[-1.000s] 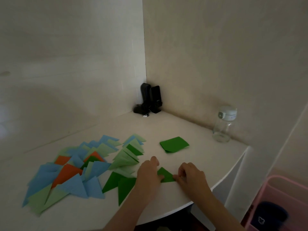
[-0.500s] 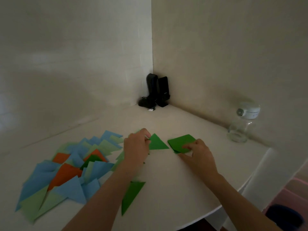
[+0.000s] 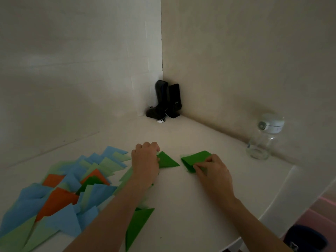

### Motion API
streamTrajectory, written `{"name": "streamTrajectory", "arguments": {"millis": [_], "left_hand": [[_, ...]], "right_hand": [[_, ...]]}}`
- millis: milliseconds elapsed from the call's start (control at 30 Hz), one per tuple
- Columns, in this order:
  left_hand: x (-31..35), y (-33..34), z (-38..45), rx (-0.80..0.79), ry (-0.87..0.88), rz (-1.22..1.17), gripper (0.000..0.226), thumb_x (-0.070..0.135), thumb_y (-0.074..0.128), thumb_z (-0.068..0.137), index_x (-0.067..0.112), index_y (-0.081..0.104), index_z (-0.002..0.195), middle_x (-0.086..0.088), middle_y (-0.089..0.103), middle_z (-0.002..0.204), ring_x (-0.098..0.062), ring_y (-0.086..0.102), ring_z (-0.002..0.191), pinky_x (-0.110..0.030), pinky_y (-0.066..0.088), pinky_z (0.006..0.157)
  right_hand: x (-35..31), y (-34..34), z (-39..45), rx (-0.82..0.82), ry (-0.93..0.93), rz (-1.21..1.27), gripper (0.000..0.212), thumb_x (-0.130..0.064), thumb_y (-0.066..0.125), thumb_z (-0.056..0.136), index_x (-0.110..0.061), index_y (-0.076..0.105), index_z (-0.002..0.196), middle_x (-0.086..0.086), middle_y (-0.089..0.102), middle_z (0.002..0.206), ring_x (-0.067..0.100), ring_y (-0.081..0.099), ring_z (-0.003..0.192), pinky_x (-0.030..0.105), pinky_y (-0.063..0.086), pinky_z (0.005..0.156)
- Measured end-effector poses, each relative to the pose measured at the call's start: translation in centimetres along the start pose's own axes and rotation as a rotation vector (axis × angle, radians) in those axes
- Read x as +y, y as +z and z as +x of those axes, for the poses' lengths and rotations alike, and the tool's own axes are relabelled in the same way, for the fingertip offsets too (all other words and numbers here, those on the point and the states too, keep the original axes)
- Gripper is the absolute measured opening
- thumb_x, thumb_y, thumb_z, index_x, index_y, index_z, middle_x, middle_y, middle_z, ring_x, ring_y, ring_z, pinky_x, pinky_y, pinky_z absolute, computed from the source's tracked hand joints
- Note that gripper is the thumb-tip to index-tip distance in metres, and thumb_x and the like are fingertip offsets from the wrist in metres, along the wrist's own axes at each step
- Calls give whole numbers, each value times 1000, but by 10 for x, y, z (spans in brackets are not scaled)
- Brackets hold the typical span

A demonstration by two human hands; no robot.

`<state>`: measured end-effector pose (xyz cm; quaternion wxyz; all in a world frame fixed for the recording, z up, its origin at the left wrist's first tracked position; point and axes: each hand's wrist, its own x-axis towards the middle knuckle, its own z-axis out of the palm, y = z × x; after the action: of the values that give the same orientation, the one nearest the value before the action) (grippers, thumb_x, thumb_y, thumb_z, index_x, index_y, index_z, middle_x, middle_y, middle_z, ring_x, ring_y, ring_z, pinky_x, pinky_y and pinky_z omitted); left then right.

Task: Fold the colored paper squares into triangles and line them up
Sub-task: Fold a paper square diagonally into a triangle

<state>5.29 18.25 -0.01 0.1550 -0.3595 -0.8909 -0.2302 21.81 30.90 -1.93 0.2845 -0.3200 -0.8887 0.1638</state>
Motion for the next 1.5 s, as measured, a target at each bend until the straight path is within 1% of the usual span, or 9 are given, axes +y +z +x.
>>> {"name": "streamTrajectory", "arguments": {"millis": [133, 233, 333, 433, 567, 767, 900, 1367, 1500], "left_hand": [[22, -17, -23, 92, 203, -227, 27, 0, 67, 78, 17, 61, 99, -1, 55, 99, -15, 46, 91, -25, 39, 75], [42, -25, -52, 57, 366, -368, 32, -3, 62, 78, 16, 58, 104, 2, 51, 105, -10, 46, 96, -17, 39, 79], [49, -24, -79, 24, 414, -406, 32, 2, 55, 80, 15, 58, 109, 2, 52, 112, -7, 46, 103, -13, 33, 89], [47, -17, -104, -75, 400, -415, 36, 14, 41, 83, 17, 58, 115, 3, 53, 115, -8, 47, 107, -13, 32, 90], [41, -8, -124, -146, 319, -382, 30, 10, 48, 90, 19, 55, 118, 4, 56, 113, -10, 48, 103, -16, 34, 86], [41, -4, -127, -128, 292, -393, 11, 22, 50, 90, 23, 59, 97, 10, 57, 94, -3, 45, 89, -19, 37, 77], [48, -1, -123, -88, 228, -418, 5, 23, 58, 84, 20, 60, 80, 12, 54, 82, -2, 43, 81, -14, 32, 71], [49, 1, -110, -159, 55, -517, 7, 20, 73, 70, 22, 66, 71, 10, 60, 79, -5, 53, 80, -7, 34, 74], [50, -6, -106, -207, 2, -559, 9, 17, 76, 68, 23, 68, 68, 10, 63, 79, -4, 56, 80, -13, 40, 77]], "right_hand": [[-2, -18, -11, 182, -88, 47, 11, -29, 73, 79, -22, 75, 87, -6, 53, 86, 11, 51, 64, 26, 44, 51], [-7, -26, -29, 219, -159, 25, 8, -27, 75, 77, -23, 74, 83, -5, 56, 83, 15, 56, 65, 27, 44, 50], [-10, -27, -51, 206, -189, 29, 6, -32, 71, 78, -28, 74, 81, -5, 60, 81, 18, 60, 71, 31, 50, 54], [-10, -24, -71, 146, -189, 10, 13, -39, 62, 74, -32, 71, 80, -9, 61, 78, 15, 59, 71, 29, 48, 57], [-5, -15, -85, 26, -181, -26, 15, -43, 58, 74, -32, 67, 73, -13, 61, 73, 13, 58, 69, 29, 46, 59], [-3, -17, -82, -133, -77, 87, 14, -37, 65, 82, -24, 65, 78, -12, 52, 76, 10, 51, 72, 27, 43, 67], [0, -18, -72, -205, -37, 122, 18, -46, 64, 82, -27, 64, 80, -10, 60, 81, 11, 56, 77, 27, 46, 69], [-5, -21, -71, -191, 92, 159, 20, -49, 72, 72, -40, 54, 71, -16, 59, 72, 3, 56, 72, 26, 49, 64], [-5, -22, -68, -235, 129, 184, 23, -46, 74, 71, -41, 51, 72, -16, 60, 72, 3, 57, 74, 25, 46, 65]]}}
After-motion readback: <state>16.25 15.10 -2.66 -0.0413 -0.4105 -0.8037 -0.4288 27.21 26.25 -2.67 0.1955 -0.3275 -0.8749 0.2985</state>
